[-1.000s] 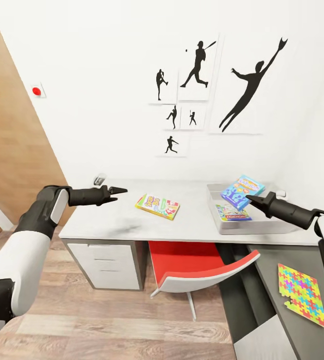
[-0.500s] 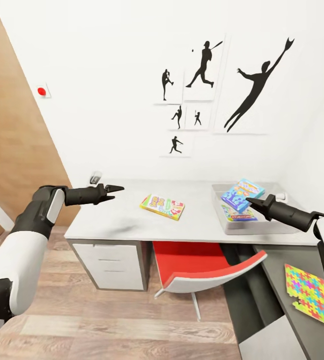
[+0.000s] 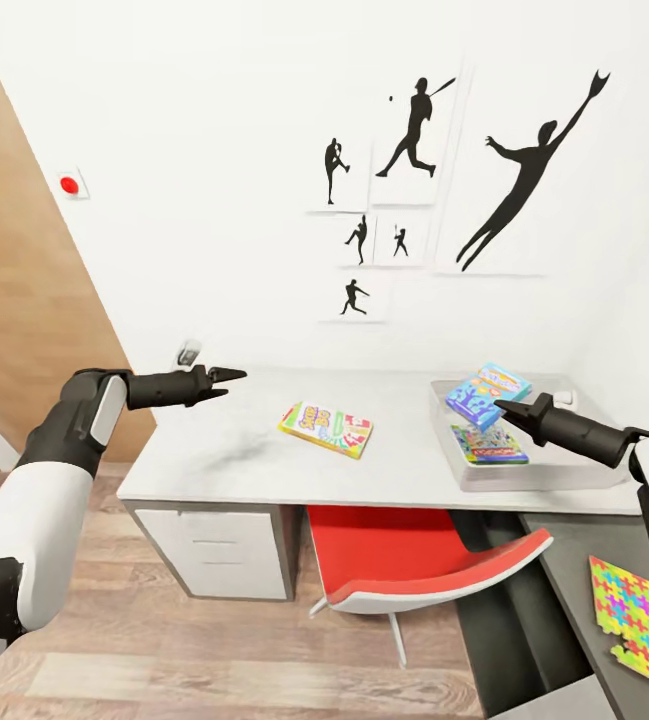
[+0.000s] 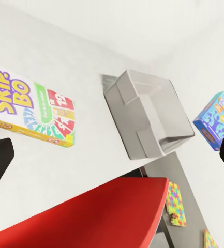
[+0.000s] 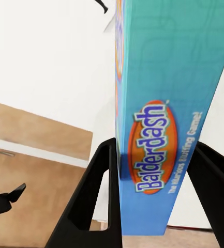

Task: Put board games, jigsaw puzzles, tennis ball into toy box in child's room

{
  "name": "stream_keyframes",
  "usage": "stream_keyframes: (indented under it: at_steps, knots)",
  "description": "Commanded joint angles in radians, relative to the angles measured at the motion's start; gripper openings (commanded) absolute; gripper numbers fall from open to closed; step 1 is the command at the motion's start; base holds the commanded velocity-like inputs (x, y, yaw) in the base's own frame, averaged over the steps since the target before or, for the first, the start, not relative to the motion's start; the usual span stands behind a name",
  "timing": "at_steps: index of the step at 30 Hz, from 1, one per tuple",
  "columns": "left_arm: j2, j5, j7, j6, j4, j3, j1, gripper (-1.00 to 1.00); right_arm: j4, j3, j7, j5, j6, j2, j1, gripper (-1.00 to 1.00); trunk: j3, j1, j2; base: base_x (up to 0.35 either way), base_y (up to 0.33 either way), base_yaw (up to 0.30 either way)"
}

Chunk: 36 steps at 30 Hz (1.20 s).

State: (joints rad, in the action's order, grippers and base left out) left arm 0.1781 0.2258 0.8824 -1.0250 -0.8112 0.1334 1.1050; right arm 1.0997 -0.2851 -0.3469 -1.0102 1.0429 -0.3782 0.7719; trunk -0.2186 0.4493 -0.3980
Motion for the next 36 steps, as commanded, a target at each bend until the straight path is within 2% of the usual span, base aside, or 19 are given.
stream_keyframes:
  at_steps: [1,7,14,18,22,28,36]
  knots:
    - [0.000,-0.004,0.006,-0.004,-0.003,0.002,0.001,1.00,-0.001,-0.002,-0.011,0.009,0.004,-0.001,0.001,-1.00,-0.002,0.001,-0.002,0.028,0.000,0.000]
    - [0.001,-0.005,0.007,-0.006,-0.009,0.002,0.001,1.00,-0.019,-0.002,-0.012,0.008,0.004,-0.006,0.001,-1.00,-0.002,0.001,-0.002,0.008,0.000,-0.063]
    - [0.006,-0.005,0.007,-0.004,-0.009,0.002,0.001,1.00,-0.050,-0.004,-0.012,0.009,0.004,-0.009,0.001,-1.00,-0.002,0.001,-0.002,-0.021,0.033,-0.254]
    - [0.012,-0.004,0.007,-0.003,-0.009,0.002,0.001,1.00,-0.065,0.001,-0.010,0.015,0.004,-0.001,0.000,-1.00,-0.002,0.001,-0.002,-0.025,0.035,-0.277]
    - [0.013,-0.003,0.007,-0.002,-0.009,0.002,0.001,1.00,-0.130,0.002,-0.012,0.014,0.004,0.003,-0.028,-1.00,-0.001,0.001,-0.002,-0.005,0.007,-0.278]
    - [0.015,-0.003,0.008,-0.001,-0.009,0.002,0.001,1.00,-0.145,0.003,-0.016,0.012,0.004,-0.001,-0.038,-1.00,0.001,0.001,-0.002,-0.001,0.001,-0.100]
    - [0.016,-0.003,0.008,0.000,-0.009,0.002,0.001,1.00,-0.147,0.002,-0.092,0.017,0.004,-0.004,-0.039,-1.00,-0.003,0.001,-0.002,0.000,0.050,-0.064]
